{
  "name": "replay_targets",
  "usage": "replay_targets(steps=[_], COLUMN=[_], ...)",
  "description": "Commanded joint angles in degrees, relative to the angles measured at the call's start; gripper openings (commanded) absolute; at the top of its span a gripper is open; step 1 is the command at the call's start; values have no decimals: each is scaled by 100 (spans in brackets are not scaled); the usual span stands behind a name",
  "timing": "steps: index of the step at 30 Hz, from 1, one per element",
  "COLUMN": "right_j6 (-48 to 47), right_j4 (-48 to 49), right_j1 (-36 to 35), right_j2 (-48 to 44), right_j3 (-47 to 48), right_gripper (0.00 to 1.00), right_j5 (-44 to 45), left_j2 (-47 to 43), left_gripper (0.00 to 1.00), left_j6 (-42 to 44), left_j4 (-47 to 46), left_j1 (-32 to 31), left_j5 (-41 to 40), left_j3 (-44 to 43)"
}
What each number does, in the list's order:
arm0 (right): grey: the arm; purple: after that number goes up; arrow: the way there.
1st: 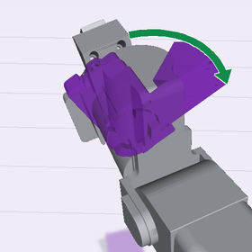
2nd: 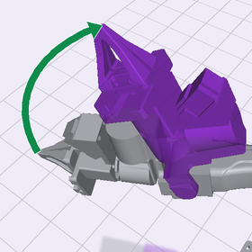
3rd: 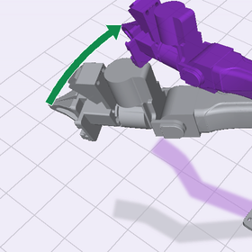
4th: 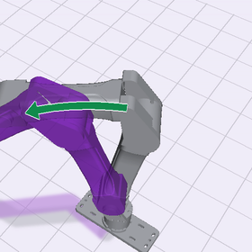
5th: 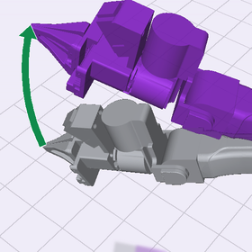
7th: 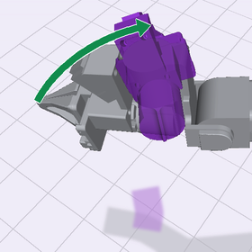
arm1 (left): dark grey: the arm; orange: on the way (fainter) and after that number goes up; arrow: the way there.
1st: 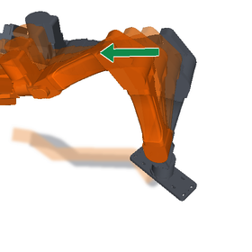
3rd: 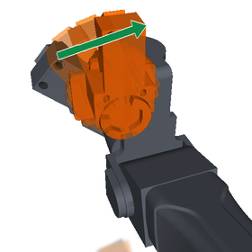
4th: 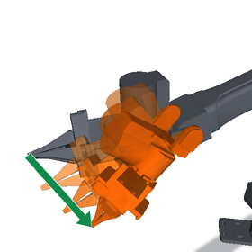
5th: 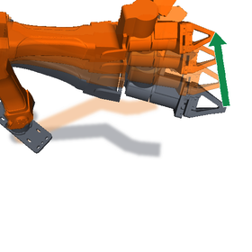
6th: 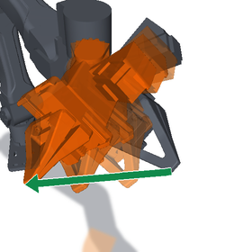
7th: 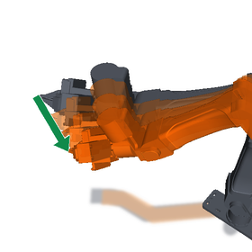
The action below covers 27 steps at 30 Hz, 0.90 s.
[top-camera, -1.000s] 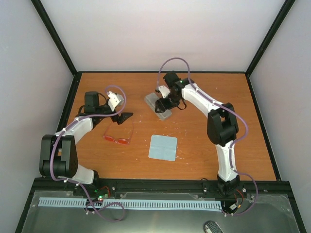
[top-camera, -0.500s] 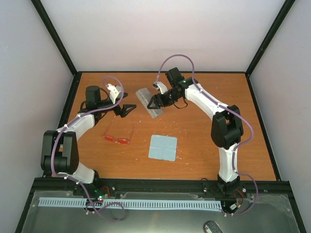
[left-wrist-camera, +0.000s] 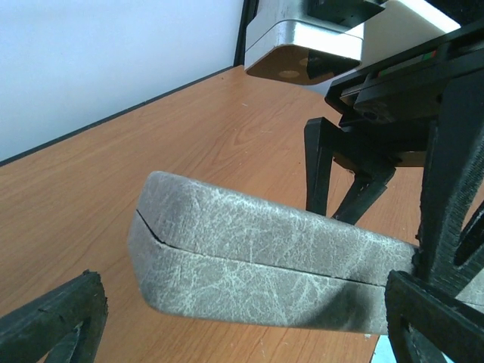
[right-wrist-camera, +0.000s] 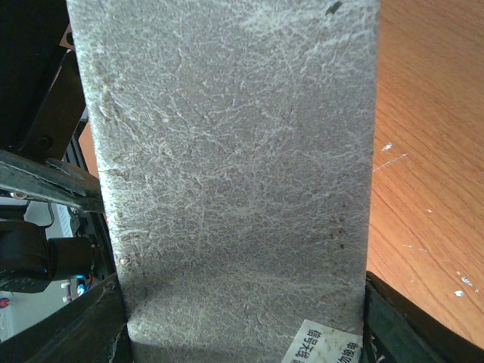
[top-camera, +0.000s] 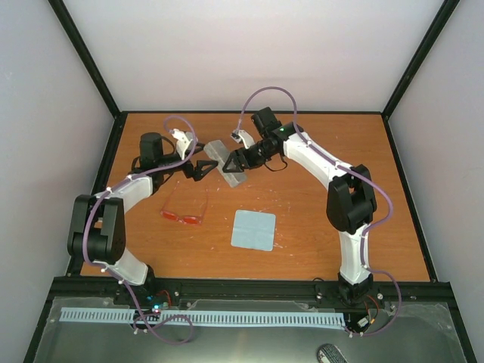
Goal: Organize the sunglasses
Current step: Open the sunglasses case.
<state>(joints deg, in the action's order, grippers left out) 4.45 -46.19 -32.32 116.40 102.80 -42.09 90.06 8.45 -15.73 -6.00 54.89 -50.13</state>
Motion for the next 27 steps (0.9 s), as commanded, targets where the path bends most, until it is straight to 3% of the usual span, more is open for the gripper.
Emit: replay_targets(steps=[1, 8, 27], right_j6=[3, -55, -22], right_j4=[47, -168, -160], right_j1=[-69, -135, -196], right_j2=[-162, -177, -650], right_j3=[300, 545, 903], right_gripper=[11, 3, 3], right_j5=[-164, -147, -733], left_j2=[87, 236, 409], left_gripper=[99, 99, 98], left_j6=[-23, 445, 1389], left_j4=[-309, -383, -90], left_j1=[-68, -196, -538], left_j5=[-20, -296, -1016], left_j3=[-203, -136, 32])
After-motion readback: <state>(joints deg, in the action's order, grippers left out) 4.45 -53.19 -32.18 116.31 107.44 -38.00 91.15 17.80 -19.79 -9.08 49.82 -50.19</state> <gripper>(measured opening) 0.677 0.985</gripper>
